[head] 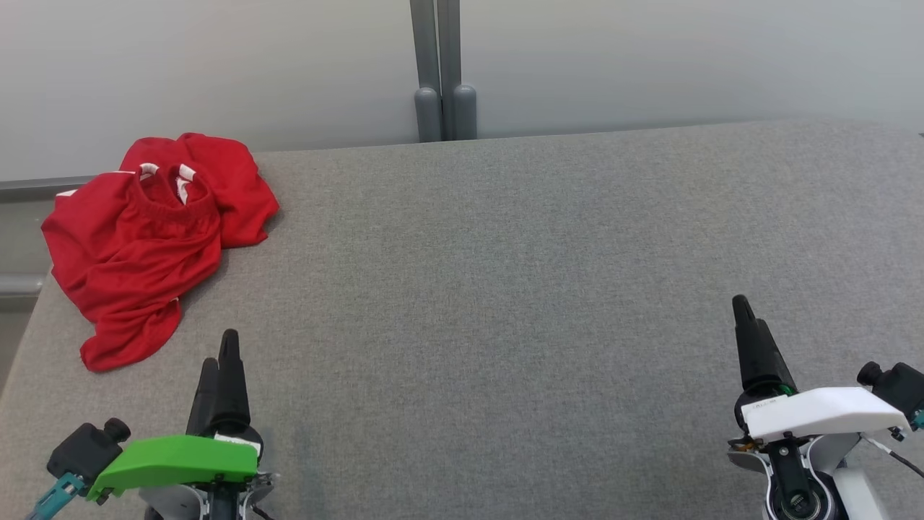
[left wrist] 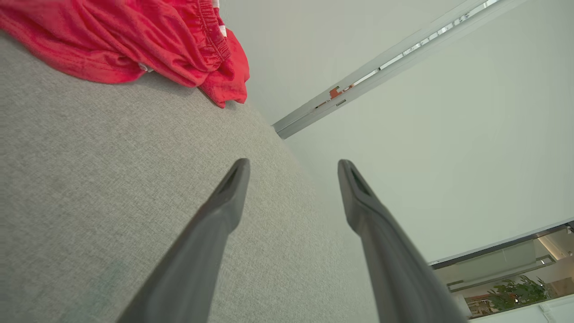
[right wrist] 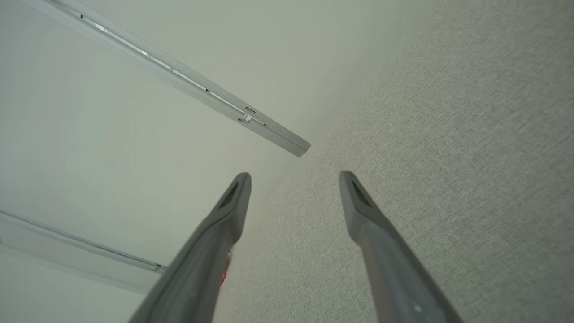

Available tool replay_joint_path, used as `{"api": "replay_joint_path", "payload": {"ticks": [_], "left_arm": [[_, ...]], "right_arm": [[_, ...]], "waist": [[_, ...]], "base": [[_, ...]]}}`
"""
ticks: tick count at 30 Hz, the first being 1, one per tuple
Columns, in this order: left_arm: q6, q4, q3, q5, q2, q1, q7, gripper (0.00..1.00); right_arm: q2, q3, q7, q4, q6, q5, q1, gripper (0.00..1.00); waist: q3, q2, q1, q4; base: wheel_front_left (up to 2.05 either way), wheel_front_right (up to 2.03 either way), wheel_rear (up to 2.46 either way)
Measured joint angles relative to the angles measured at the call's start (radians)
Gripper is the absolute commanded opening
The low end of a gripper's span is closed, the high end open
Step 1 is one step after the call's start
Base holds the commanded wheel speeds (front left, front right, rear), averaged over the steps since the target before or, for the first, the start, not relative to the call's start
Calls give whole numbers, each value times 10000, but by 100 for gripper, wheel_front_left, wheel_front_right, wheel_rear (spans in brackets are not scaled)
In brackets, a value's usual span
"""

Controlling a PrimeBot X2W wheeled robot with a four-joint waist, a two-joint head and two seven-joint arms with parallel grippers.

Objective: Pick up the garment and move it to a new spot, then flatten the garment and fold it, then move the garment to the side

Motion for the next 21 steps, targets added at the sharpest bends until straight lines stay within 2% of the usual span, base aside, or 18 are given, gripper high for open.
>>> {"api": "replay_joint_path", "payload": {"ticks": [16, 21], "left_arm": [[192, -224, -546, 3526, 19, 167, -481, 100], [282, -259, -608, 4222, 29, 227, -625, 100]], "right_arm": [[-17, 568, -514, -343, 0, -2786, 144, 100], [-23, 727, -642, -347, 0, -3544, 154, 100]], "waist": [[36, 0, 0, -3], [38, 0, 0, 2]], "base": [[0, 0, 0], [0, 0, 0]]}}
